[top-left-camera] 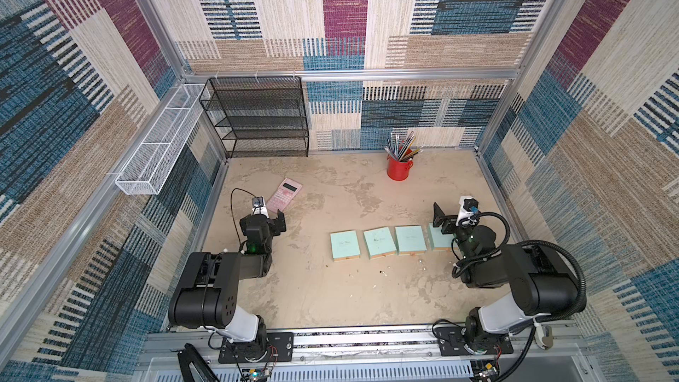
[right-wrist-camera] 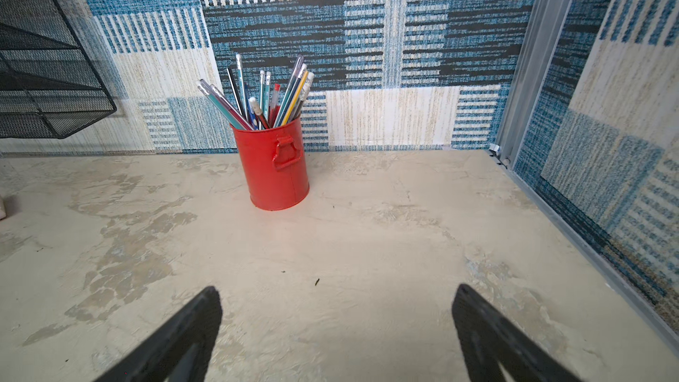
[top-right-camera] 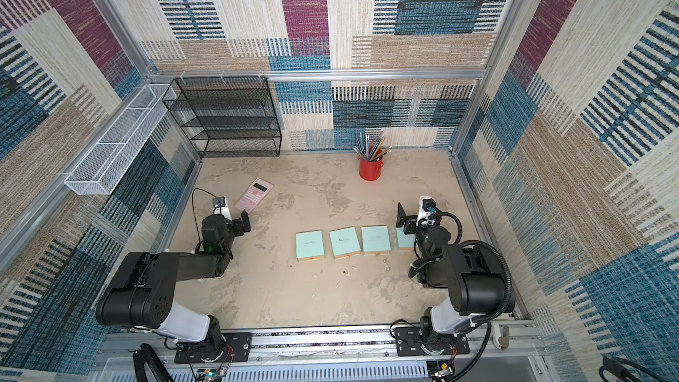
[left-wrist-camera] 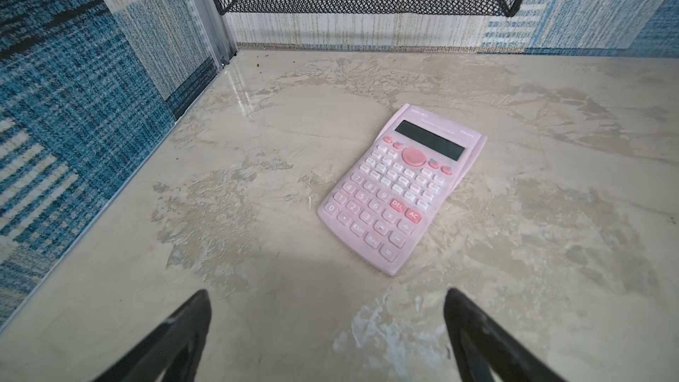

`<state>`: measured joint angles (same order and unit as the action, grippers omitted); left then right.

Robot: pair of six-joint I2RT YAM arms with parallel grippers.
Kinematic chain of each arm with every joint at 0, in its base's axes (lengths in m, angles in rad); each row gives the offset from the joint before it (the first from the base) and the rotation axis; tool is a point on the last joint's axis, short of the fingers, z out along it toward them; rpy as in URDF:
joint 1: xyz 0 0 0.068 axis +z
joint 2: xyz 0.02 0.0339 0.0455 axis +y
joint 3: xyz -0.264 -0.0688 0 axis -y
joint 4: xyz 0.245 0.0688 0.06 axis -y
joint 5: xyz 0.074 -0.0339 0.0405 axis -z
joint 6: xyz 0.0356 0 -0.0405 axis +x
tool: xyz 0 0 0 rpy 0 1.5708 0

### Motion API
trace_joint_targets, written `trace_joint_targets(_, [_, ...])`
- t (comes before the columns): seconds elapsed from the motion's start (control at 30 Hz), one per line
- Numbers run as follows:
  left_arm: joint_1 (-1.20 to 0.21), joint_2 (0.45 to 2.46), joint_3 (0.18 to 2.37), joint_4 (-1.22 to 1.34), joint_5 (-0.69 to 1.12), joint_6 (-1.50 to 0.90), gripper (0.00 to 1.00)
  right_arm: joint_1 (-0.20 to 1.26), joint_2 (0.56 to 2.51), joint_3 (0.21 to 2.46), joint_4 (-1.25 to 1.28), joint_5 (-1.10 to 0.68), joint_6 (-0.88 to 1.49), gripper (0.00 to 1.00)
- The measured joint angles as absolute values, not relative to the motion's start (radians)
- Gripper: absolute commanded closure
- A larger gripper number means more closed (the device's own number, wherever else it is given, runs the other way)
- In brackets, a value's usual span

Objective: Take out the earrings from the drawer-style jewelry box
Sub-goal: Reset both arms

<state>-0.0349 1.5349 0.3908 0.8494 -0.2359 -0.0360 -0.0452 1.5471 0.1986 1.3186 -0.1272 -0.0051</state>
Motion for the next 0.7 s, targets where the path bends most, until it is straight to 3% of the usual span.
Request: trace_joint_targets(0.7, [0.002,1.535,0.411,0.840,-0.187,-0.035,0.01,-0.045,1.547,0.199,1.319,-0.127,-0.005,0.01])
